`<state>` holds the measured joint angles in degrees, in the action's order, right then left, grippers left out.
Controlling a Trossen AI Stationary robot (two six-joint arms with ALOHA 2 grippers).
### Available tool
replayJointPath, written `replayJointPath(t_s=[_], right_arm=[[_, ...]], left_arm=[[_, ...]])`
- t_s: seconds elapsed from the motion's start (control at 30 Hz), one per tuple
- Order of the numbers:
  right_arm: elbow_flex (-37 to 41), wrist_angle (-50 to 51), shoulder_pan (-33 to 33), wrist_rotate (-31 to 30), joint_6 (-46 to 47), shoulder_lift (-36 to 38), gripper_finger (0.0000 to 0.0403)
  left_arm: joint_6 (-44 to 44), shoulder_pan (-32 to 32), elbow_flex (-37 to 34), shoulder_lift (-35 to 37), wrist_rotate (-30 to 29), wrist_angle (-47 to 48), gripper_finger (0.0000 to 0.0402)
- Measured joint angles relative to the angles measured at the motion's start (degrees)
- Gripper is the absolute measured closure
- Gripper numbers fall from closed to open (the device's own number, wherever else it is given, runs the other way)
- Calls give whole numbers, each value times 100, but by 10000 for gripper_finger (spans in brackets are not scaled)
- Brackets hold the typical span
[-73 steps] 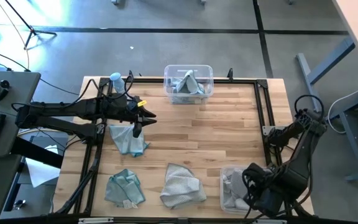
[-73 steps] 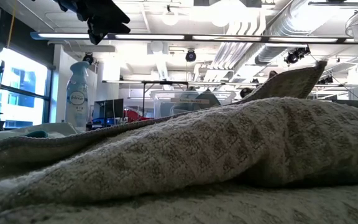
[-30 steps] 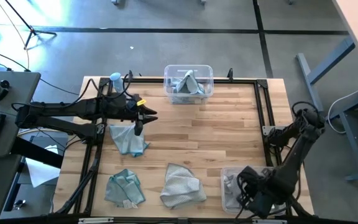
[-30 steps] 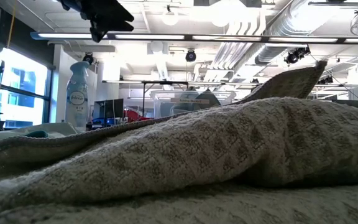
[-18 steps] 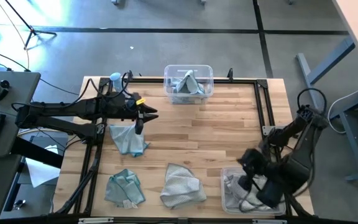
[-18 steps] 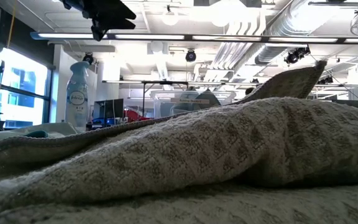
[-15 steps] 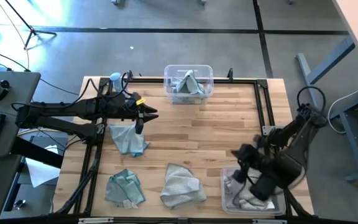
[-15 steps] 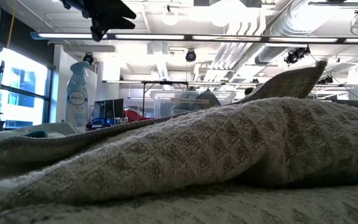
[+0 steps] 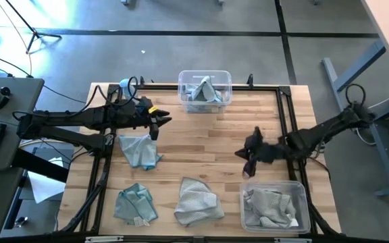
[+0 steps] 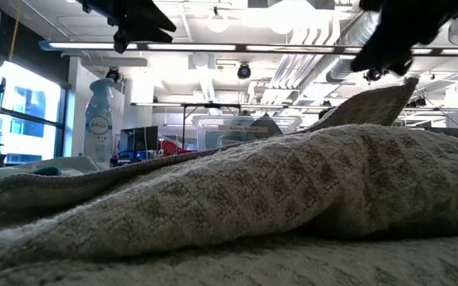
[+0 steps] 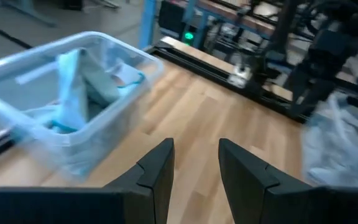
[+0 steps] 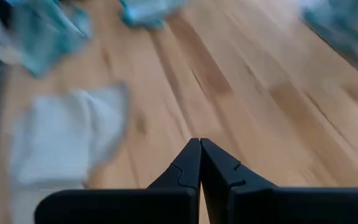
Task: Sort microfiber towel by color & place in baskets
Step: Put the blue towel into the top transparent bin
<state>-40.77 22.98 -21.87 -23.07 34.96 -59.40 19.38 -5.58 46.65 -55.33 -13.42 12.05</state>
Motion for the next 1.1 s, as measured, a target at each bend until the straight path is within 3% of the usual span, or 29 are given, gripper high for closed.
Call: replayJointPath(t_s=[0.17,0.27,0.5,0.7,0.83,1.1], right_arm=[[1182,-2144,1043,1028,-800,674,403],[1534,-2800,1536,1431,-976,877,403],[1591,-2841,2206,2400,-1289,921,403],[1591,-2841,2497,2701,-1598,921,403],[1591,-2841,2657,2949,-1608,921,403],[1591,-2837,2826,3362,-1748,921,403]], left_arm=[[38,0,0,-182,-480,20,287],[286,0,0,-437,-742,224,287],[2376,0,0,-1032,-931,2019,312],[3893,0,0,-1474,-154,3782,335],[4054,40,0,-1840,143,4204,339],[3957,81,0,-2602,154,4215,339]])
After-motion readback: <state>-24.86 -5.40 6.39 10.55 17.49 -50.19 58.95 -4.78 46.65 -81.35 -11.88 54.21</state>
